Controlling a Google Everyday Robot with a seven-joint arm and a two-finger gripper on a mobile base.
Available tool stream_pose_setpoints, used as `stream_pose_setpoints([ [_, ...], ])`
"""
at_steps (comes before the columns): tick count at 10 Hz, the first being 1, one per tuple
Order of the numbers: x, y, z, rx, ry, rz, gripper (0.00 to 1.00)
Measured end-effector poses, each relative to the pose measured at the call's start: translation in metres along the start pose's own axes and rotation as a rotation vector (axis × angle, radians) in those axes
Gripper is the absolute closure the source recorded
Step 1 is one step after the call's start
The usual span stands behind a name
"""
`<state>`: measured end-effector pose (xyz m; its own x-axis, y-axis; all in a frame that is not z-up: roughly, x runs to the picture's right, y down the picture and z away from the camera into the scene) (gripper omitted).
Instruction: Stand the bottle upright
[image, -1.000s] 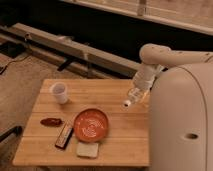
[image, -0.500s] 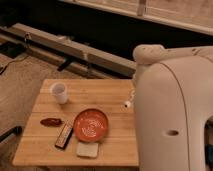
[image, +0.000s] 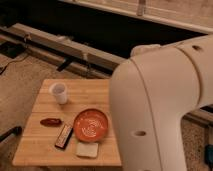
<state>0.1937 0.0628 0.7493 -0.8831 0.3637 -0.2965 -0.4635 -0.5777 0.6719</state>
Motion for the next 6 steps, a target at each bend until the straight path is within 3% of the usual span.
stream_pose_setpoints([
  [3,-0.0033,-0.0031,-0.0009,0.001,-0.028,0.042,1.0],
  [6,-0.0028,-0.0026,-0.0024,-0.009,-0.039,0.034,1.0],
])
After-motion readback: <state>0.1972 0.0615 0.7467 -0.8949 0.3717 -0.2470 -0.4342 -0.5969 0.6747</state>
